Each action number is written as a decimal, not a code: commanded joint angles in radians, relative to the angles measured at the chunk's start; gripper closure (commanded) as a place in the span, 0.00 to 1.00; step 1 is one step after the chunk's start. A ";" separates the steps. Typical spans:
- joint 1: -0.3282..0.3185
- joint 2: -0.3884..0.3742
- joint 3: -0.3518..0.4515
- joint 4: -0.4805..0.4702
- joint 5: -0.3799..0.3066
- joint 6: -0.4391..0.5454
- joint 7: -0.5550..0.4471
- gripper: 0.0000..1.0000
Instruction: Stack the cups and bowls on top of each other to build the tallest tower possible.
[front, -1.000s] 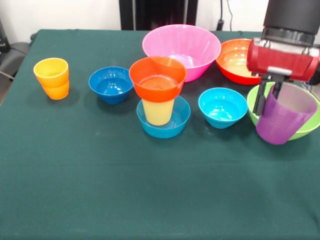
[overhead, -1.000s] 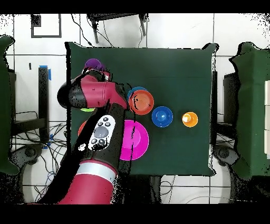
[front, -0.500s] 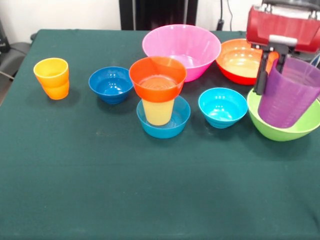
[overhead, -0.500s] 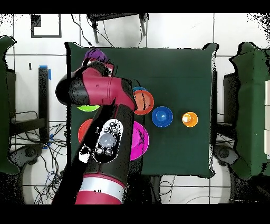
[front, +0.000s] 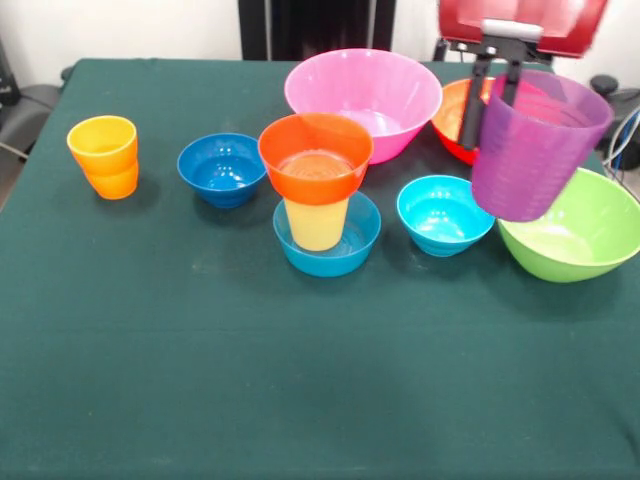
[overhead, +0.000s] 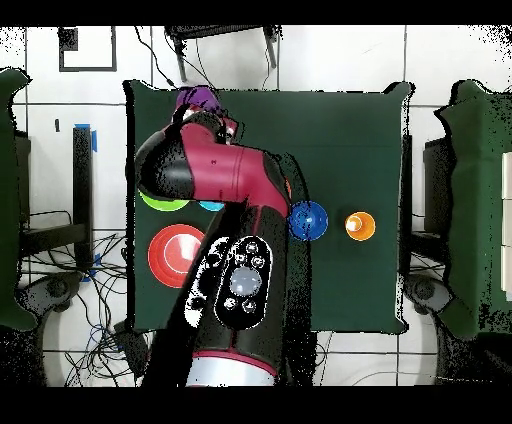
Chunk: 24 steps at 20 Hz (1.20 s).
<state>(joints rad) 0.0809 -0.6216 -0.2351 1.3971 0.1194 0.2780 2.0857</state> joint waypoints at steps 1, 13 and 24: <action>-0.051 -0.037 0.163 0.141 -0.037 0.155 -0.037 1.00; -0.065 -0.050 0.170 0.136 -0.083 0.161 -0.053 1.00; -0.080 -0.062 0.184 0.149 -0.092 0.159 -0.066 1.00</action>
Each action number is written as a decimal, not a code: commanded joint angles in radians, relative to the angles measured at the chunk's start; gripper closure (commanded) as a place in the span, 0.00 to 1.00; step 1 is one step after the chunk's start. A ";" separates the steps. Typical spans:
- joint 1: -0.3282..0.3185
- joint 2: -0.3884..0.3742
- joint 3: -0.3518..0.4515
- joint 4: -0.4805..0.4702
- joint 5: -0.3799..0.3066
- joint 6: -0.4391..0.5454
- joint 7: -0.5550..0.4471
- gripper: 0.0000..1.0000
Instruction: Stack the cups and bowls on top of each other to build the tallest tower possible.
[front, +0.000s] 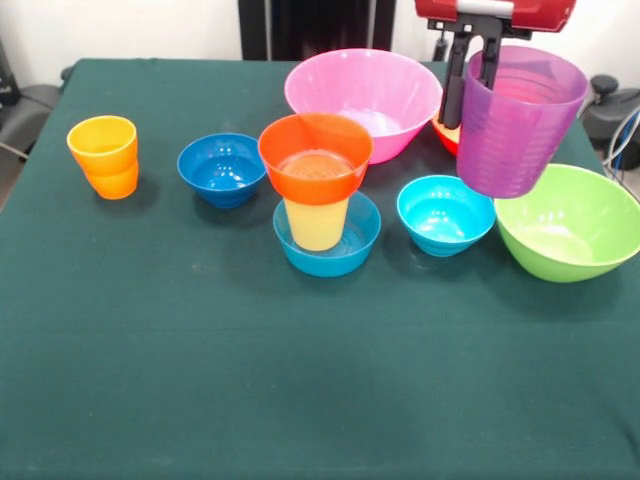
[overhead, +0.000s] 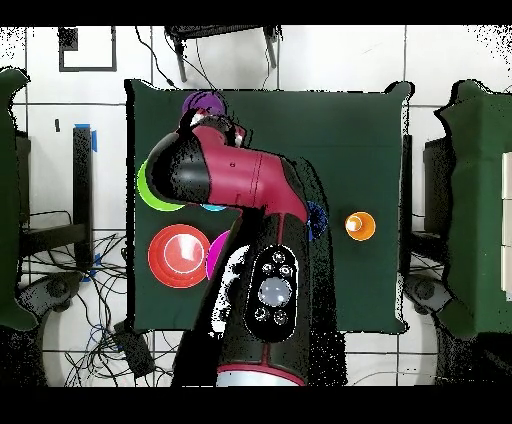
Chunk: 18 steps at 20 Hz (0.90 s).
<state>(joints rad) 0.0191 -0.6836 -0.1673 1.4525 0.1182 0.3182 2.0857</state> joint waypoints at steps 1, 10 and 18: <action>-0.023 -0.003 0.119 0.097 -0.091 0.128 -0.072 1.00; -0.042 -0.013 0.103 0.102 -0.111 0.213 -0.106 1.00; -0.089 -0.019 0.145 0.122 -0.147 0.194 -0.127 1.00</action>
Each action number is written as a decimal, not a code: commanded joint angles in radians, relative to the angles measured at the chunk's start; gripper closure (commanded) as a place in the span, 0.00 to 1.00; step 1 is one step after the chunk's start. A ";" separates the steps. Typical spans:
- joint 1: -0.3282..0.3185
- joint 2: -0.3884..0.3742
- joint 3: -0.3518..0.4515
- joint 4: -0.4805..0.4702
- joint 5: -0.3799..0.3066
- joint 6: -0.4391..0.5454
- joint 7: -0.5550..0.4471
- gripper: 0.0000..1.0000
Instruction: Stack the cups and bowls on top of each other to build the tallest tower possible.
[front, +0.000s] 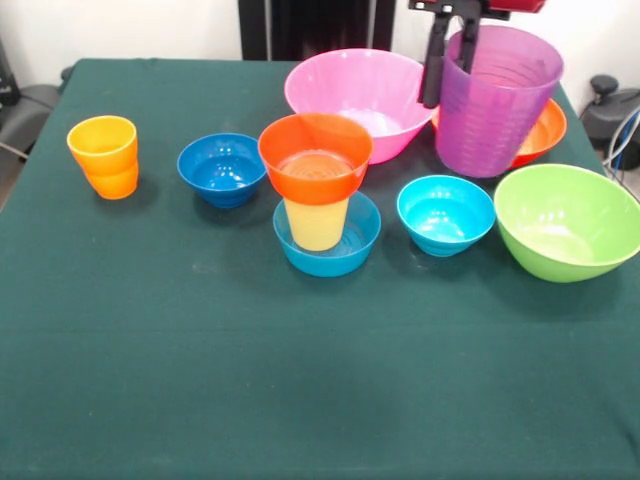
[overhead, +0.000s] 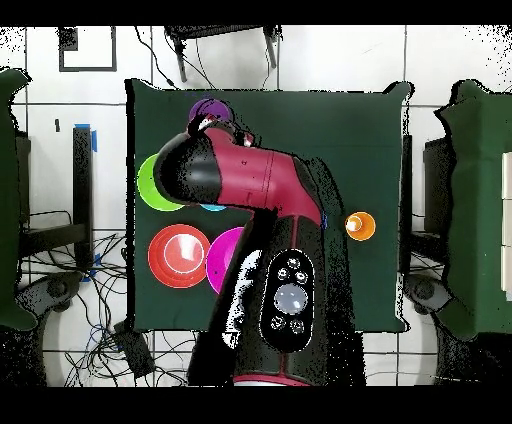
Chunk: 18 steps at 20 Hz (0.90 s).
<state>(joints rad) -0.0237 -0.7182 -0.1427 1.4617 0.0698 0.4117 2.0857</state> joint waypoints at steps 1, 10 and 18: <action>-0.049 0.016 0.123 0.114 -0.106 0.101 -0.126 1.00; -0.092 0.008 0.169 0.134 -0.149 0.073 -0.119 1.00; -0.123 0.002 0.207 0.137 -0.190 0.074 -0.124 1.00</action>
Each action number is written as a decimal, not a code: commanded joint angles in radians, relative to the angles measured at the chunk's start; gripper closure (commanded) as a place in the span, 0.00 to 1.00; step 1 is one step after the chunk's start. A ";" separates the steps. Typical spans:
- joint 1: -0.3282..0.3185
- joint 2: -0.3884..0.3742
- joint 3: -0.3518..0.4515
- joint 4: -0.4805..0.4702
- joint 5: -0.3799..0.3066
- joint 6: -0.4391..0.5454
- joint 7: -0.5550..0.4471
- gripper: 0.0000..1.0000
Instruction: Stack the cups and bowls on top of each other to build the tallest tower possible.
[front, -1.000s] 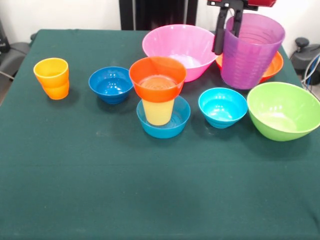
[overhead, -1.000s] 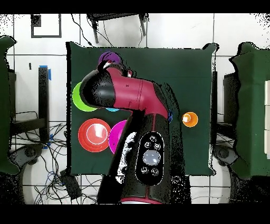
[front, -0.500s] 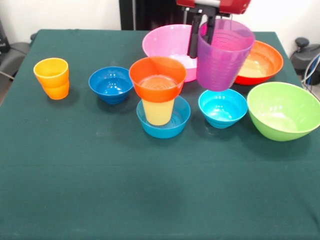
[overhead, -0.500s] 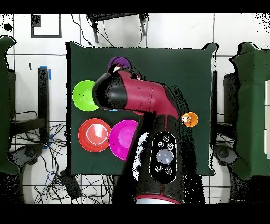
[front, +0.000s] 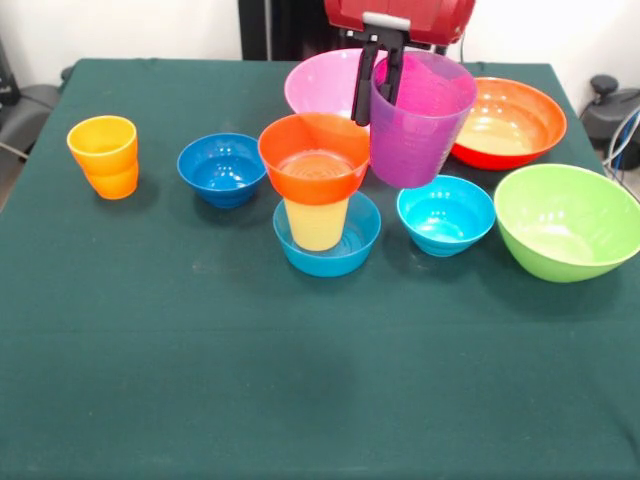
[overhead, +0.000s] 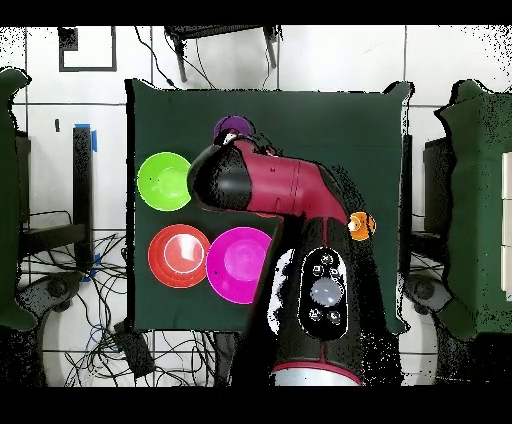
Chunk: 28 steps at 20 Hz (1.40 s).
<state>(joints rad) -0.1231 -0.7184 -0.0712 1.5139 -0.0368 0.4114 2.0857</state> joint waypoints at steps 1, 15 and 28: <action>-0.025 0.000 0.136 0.089 -0.088 0.070 -0.119 1.00; -0.094 -0.049 0.195 0.124 -0.118 0.121 -0.141 1.00; -0.165 -0.079 0.251 0.192 -0.172 0.082 -0.164 1.00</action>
<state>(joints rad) -0.2761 -0.7990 0.0715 1.6175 -0.1057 0.4112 2.0857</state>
